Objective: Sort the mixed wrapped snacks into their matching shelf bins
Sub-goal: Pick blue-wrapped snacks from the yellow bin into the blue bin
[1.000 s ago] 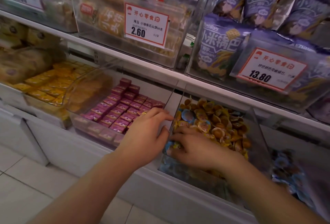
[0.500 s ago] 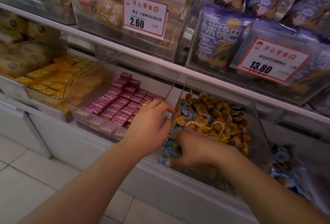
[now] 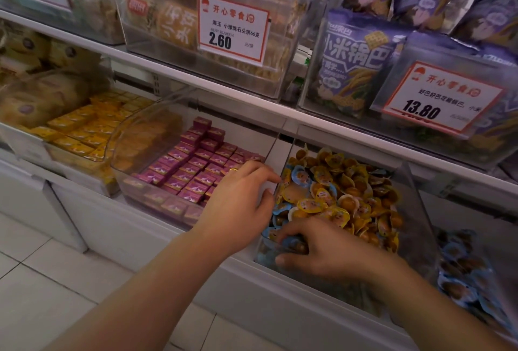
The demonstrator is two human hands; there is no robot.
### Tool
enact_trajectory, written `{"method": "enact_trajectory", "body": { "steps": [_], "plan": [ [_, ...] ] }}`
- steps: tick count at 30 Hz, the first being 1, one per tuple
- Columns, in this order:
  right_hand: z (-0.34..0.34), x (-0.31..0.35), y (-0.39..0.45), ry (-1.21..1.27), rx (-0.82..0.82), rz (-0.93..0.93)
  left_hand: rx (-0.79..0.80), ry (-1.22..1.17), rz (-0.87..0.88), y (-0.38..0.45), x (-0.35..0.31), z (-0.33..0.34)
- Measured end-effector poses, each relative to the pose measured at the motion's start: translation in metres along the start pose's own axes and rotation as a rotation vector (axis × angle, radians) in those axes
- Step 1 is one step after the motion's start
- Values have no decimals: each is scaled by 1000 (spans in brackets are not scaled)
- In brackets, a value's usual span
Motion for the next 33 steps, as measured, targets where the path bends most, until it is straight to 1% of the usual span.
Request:
{"method": "enact_trajectory", "body": {
  "steps": [3, 6, 8, 10, 12, 13, 14, 16, 17, 18, 19, 21, 23, 25, 28, 30, 33],
  "plan": [
    [-3, -6, -4, 115, -29, 47, -40, -10, 23, -1, -5, -4],
    [-6, -9, -8, 267, -66, 39, -159, 14, 92, -3, -18, -12],
    [-19, -11, -14, 397, -178, 20, -237, -9, 161, -5, -30, -15],
    [-40, -19, -24, 489, -362, 32, -248, -71, 226, -8, -43, -9],
    [-59, -31, -39, 583, -573, 107, -206, -131, 241, -11, -56, 8],
    [-66, -39, -47, 678, -668, 157, -171, -190, 204, -10, -59, 19],
    [-67, -47, -53, 826, -732, 213, -112, -287, 127, -8, -60, 32],
    [-57, -59, -59, 1188, -744, 321, 113, -567, -77, -1, -61, 64],
    [-49, -60, -61, 1341, -725, 357, 224, -677, -146, 3, -62, 80],
    [-41, -61, -64, 1458, -712, 388, 298, -712, -163, 7, -65, 91],
    [-35, -61, -66, 1556, -708, 418, 324, -699, -151, 11, -67, 100],
    [-26, -64, -70, 1703, -706, 488, 270, -640, -138, 16, -69, 108],
    [-29, -69, -71, 1768, -716, 494, 139, -618, -187, 21, -64, 110],
    [-43, -76, -73, 1774, -760, 426, 21, -640, -263, 25, -55, 110],
    [-54, -93, -76, 1733, -848, 407, -60, -687, -386, 30, -40, 109],
    [-50, -99, -77, 1661, -866, 438, -61, -706, -473, 30, -32, 113],
    [-44, -98, -75, 1570, -923, 446, 48, -800, -564, 27, -39, 129]
  ]
}}
Point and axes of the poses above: each hand's wrist, its own y-axis towards the middle knuckle, its own z-axis out of the palm, x = y × z, the point moved 6 cm from there along y, towards the middle knuckle, and after that the axes turned 4 degrees about -z, right-handed, at the moved point
